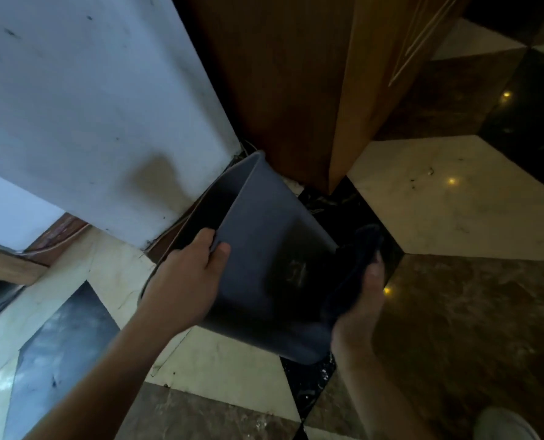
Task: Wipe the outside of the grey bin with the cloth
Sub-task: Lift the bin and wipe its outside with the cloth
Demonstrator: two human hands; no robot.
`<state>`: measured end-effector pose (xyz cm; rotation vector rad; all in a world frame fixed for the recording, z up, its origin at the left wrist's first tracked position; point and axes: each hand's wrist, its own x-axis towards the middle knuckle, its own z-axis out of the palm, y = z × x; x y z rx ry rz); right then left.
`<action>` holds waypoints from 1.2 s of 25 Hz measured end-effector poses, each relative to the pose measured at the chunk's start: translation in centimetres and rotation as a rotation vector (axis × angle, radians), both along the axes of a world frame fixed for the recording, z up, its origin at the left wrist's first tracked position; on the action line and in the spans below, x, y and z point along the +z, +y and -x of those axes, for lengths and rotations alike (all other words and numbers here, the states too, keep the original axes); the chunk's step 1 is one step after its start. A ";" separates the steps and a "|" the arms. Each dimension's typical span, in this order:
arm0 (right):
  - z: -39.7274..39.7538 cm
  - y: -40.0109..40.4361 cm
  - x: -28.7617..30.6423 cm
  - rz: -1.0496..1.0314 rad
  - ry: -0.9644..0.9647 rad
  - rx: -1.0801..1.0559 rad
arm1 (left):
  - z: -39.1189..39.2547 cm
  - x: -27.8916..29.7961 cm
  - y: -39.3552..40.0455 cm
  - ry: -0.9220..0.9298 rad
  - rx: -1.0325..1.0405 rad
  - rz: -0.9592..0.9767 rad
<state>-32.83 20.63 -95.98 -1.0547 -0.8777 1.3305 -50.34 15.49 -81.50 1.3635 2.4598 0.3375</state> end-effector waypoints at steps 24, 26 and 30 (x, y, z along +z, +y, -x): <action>3.7 4.9 -1.3 -0.209 -0.990 0.502 | -2.0 -1.2 -1.7 -0.297 0.275 -0.050; 1.4 6.2 -4.1 -0.104 -1.030 0.450 | -2.2 -1.2 -1.6 -0.311 0.256 -0.076; -1.9 6.4 -7.2 0.156 -0.788 0.354 | -2.7 -1.1 -1.7 -0.295 0.221 -0.083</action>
